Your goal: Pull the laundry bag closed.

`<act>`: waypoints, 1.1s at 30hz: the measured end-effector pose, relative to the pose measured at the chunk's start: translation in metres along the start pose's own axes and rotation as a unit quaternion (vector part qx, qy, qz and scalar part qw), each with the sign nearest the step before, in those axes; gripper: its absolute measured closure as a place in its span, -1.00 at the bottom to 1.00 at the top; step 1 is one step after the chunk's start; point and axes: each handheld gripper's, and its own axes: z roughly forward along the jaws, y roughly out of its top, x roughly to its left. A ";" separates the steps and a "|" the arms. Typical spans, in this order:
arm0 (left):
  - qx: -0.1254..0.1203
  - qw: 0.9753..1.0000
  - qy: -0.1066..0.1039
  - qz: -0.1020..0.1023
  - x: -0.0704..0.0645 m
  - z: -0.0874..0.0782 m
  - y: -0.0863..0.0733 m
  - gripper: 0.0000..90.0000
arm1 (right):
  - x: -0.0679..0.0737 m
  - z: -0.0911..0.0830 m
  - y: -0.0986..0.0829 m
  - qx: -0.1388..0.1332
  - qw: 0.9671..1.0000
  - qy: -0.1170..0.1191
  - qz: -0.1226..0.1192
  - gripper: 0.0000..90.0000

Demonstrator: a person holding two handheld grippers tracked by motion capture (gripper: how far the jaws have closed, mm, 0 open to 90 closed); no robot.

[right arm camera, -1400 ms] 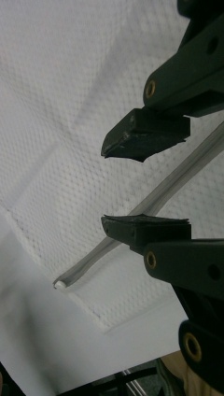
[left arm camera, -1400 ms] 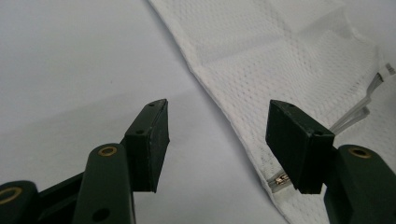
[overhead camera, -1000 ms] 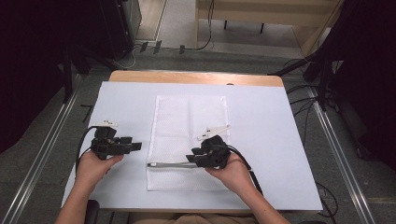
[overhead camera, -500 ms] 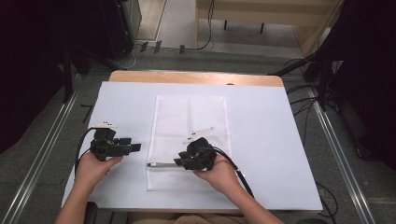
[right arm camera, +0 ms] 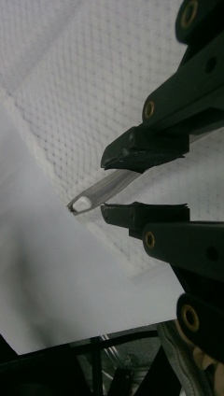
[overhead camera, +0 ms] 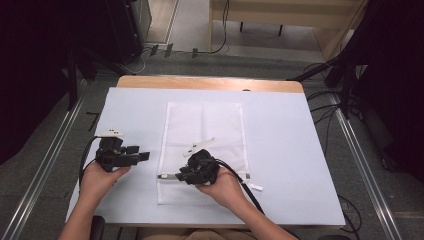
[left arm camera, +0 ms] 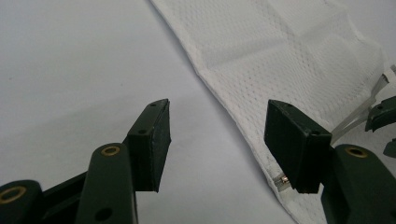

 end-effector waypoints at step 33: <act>0.006 1.000 0.004 0.002 0.002 0.001 -0.001 -0.08 | 0.005 0.052 0.024 0.027 0.999 0.020 0.005 0.70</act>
